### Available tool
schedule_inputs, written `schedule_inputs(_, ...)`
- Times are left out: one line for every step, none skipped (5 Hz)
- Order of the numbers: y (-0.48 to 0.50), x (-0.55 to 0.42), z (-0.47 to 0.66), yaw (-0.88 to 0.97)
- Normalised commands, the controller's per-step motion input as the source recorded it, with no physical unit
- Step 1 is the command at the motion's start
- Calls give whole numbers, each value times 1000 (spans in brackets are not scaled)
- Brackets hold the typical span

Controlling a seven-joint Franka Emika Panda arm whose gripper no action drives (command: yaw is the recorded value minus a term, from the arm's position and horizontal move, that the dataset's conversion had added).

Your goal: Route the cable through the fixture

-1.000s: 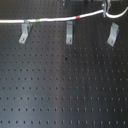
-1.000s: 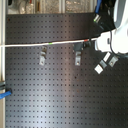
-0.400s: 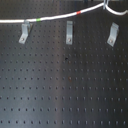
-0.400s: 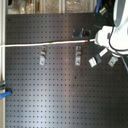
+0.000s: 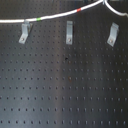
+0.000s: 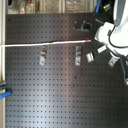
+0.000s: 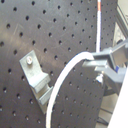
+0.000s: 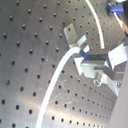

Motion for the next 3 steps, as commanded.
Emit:
schedule_inputs(83,-131,-471,817)
schedule_inputs(106,-148,-370,814)
schedule_inputs(113,-133,-298,811)
